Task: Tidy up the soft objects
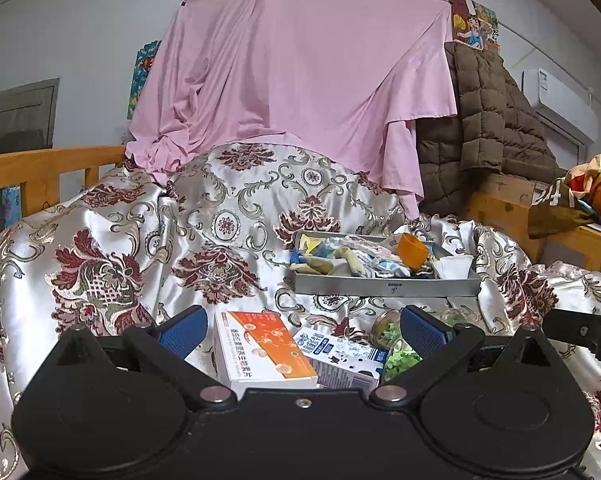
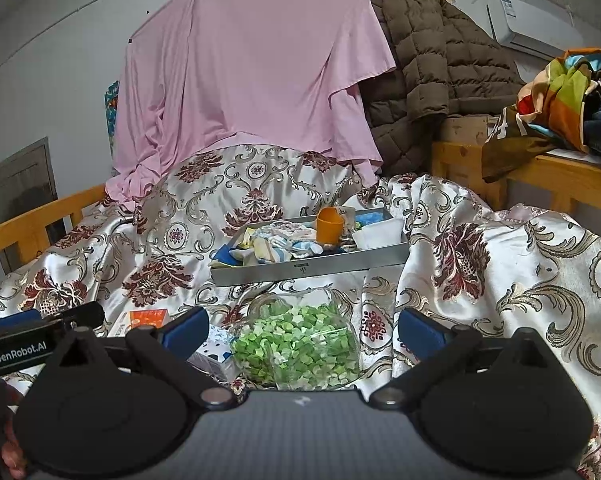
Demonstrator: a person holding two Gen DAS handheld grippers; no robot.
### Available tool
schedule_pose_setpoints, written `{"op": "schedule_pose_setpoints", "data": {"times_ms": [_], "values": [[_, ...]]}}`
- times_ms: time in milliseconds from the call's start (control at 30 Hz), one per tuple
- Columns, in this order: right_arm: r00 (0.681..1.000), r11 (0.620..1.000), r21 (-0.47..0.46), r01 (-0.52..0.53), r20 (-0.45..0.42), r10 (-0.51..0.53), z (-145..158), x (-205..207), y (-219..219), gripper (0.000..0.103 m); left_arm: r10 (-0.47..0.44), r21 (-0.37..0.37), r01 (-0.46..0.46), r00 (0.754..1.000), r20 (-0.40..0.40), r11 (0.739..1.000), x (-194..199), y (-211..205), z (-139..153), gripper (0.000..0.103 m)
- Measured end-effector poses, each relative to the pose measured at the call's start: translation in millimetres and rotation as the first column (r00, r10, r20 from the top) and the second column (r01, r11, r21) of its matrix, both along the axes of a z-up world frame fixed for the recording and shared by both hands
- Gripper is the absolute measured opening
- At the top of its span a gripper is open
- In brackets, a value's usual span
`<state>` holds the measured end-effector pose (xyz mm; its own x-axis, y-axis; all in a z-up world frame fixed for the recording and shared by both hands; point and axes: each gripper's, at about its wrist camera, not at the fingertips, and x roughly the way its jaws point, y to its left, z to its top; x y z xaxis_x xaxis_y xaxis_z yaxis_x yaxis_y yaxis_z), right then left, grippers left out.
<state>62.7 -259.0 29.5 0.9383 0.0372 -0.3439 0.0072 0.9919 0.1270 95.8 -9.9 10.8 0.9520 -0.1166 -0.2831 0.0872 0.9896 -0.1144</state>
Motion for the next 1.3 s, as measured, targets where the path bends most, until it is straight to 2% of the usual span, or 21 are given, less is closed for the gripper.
{"op": "schedule_pose_setpoints", "data": {"times_ms": [433,733,1300], "values": [[1.000,1.000,-0.016,0.012,0.000,-0.012,-10,0,0,0.103,-0.025,-0.003,0.025,0.999,-0.029,1.000,-3,-5,-16,0.102],[1.000,0.999,-0.029,0.015,0.011,-0.015,-13,-2,2,0.103,-0.003,-0.010,0.002,1.000,-0.025,1.000,-3,-6,-16,0.102],[0.998,0.999,-0.028,0.036,-0.042,-0.037,-30,4,-4,0.103,0.005,-0.001,-0.005,0.996,-0.084,1.000,4,-8,-31,0.102]]}}
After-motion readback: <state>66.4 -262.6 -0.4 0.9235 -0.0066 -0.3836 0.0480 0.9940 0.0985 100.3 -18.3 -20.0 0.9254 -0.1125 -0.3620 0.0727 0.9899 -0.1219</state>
